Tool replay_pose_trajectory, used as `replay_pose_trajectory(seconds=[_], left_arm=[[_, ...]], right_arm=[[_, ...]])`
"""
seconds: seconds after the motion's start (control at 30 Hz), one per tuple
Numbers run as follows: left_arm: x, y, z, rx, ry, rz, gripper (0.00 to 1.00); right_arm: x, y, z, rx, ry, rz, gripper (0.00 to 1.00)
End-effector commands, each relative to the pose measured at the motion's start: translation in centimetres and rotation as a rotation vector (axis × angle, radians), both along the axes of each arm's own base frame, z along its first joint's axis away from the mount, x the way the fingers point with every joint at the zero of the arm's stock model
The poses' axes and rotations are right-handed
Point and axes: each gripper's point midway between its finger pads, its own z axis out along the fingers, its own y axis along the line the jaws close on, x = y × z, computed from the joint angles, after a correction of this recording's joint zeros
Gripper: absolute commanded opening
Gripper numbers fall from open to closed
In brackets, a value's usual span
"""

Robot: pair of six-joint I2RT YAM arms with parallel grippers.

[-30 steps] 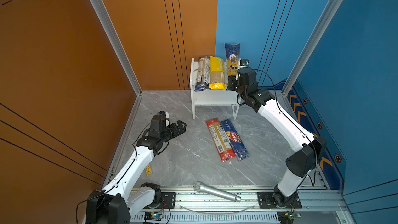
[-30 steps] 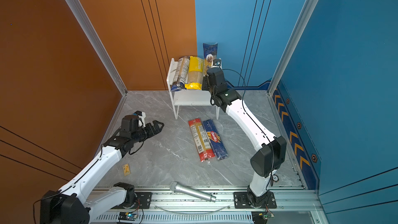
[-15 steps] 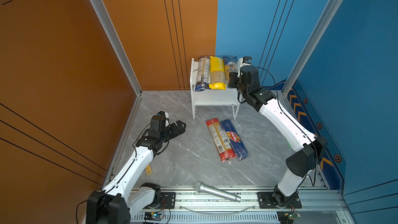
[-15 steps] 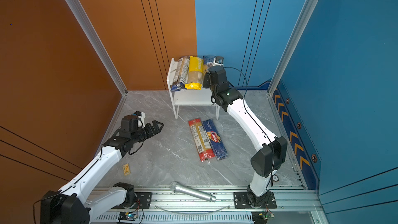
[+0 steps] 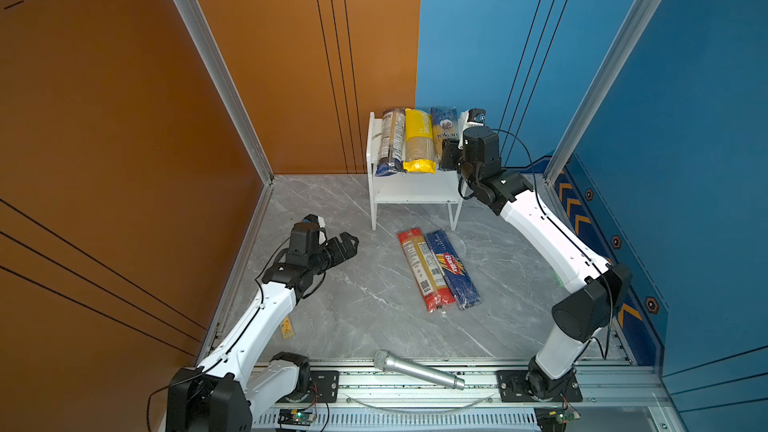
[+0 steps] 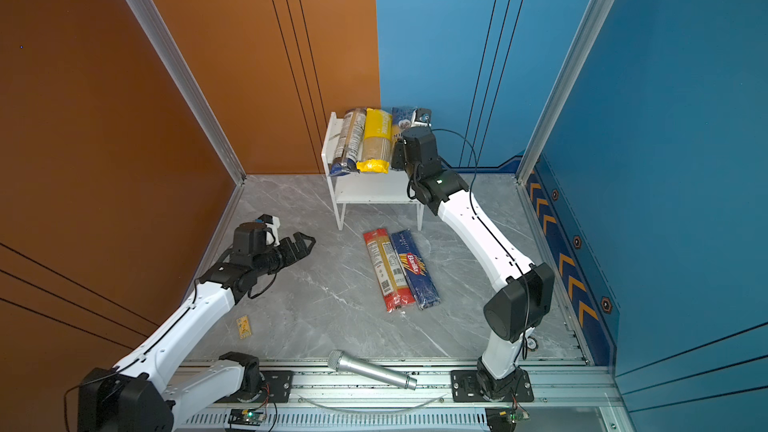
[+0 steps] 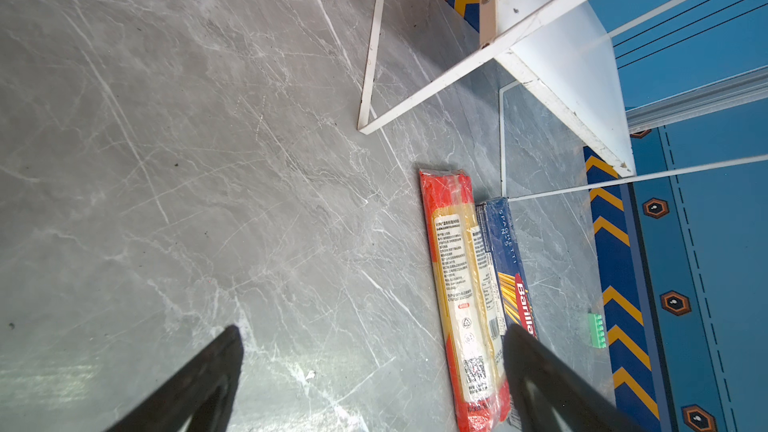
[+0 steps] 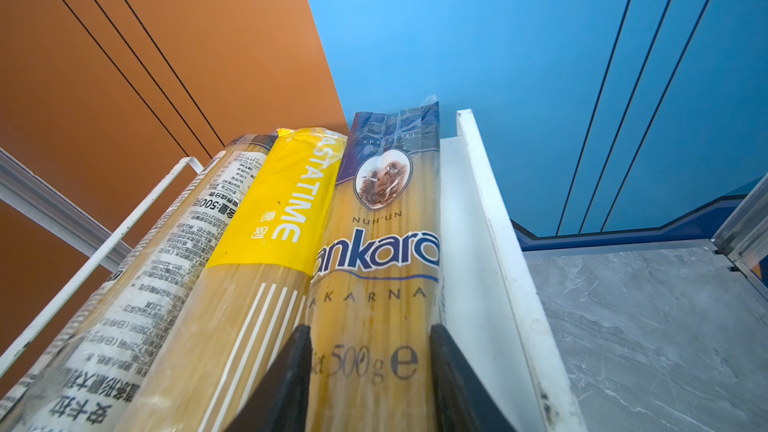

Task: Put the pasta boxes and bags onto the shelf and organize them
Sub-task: 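Lower the Ankara bag upright onto the top tier beside the yellow bag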

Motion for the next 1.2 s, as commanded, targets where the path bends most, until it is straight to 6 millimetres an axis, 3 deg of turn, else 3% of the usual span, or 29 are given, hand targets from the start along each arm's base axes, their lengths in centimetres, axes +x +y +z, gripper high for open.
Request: replay_pose_trajectory(seconds=[0.0,1.17], left_arm=[[-0.2,0.1,0.0,-0.001,-0.003,-0.005,0.98],[-0.5,0.2,0.3,-0.001,-0.011,-0.002,0.98]], right_arm=[[-0.8,-0.7,4.4,0.054,-0.101,-0.014,0.43],[-2.0,-1.2,6.0,0.013,-0.109,0.006,0.52]])
